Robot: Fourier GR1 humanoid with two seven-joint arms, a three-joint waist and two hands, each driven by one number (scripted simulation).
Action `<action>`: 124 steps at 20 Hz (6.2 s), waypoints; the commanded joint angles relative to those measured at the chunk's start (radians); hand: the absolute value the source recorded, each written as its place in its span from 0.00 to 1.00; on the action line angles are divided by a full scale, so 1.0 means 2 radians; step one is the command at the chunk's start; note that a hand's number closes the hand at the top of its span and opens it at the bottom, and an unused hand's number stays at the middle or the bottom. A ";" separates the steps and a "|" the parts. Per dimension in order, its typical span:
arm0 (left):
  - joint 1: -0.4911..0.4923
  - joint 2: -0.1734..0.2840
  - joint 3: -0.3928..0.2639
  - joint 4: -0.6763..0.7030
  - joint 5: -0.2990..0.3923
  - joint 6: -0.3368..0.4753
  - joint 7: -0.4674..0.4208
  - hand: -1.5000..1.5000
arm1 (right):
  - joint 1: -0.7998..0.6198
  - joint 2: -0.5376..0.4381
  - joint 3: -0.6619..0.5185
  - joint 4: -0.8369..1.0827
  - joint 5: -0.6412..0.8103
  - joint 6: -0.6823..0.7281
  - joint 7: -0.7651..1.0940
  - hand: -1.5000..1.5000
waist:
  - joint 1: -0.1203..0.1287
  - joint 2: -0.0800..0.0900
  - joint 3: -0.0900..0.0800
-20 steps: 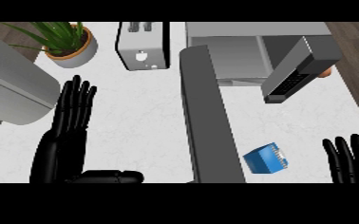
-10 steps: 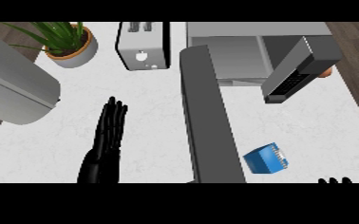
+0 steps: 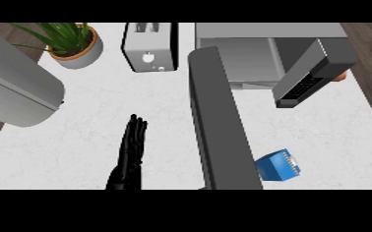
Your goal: Pick up the milk, place it into the microwave and close the microwave
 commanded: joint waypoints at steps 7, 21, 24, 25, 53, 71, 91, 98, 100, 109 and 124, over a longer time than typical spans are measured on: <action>0.032 0.020 -0.034 -0.005 0.025 0.006 -0.031 0.00 | -0.116 0.019 -0.040 0.171 -0.007 -0.039 -0.053 0.00 | 0.004 0.001 0.000; 0.068 0.091 0.032 -0.040 0.111 -0.060 -0.058 0.00 | -0.268 0.000 -0.143 0.341 -0.021 -0.064 -0.076 0.00 | 0.006 0.001 0.000; 0.100 0.093 0.023 -0.033 0.112 -0.063 -0.094 0.00 | -0.309 -0.008 -0.164 0.367 -0.023 -0.074 -0.060 0.00 | 0.007 0.001 0.000; 0.058 0.078 0.023 -0.036 0.105 -0.054 -0.039 0.00 | -0.302 0.014 -0.148 0.397 -0.011 -0.086 -0.107 0.00 | 0.005 0.001 0.000; 0.102 0.130 0.091 -0.055 0.163 -0.120 -0.090 0.00 | -0.635 -0.077 -0.232 0.831 0.002 0.002 -0.255 1.00 | 0.015 0.004 0.001; 0.165 0.152 0.137 -0.026 0.195 -0.184 -0.140 0.00 | -0.663 0.005 -0.201 0.744 0.019 -0.110 -0.190 1.00 | 0.008 0.001 0.000; 0.120 0.148 0.161 -0.016 0.205 -0.216 -0.115 0.00 | -0.886 -0.065 -0.213 0.926 0.082 -0.237 -0.054 1.00 | 0.032 0.011 0.001; 0.089 0.132 0.155 0.000 0.196 -0.205 -0.105 0.00 | -0.933 -0.088 -0.204 0.969 0.109 -0.293 -0.023 1.00 | 0.041 0.016 0.001; 0.098 0.150 0.166 0.001 0.183 -0.202 -0.102 0.00 | -0.912 -0.107 -0.210 0.974 0.107 -0.303 -0.041 1.00 | 0.047 0.020 0.002; 0.079 0.165 0.168 0.009 0.164 -0.203 -0.085 0.00 | -0.955 -0.103 -0.192 1.006 0.138 -0.401 0.010 0.00 | 0.068 0.028 0.002; 0.061 0.132 0.129 0.034 0.138 -0.194 -0.091 0.00 | -0.954 -0.098 -0.199 1.006 0.131 -0.291 -0.024 0.00 | 0.068 0.030 0.003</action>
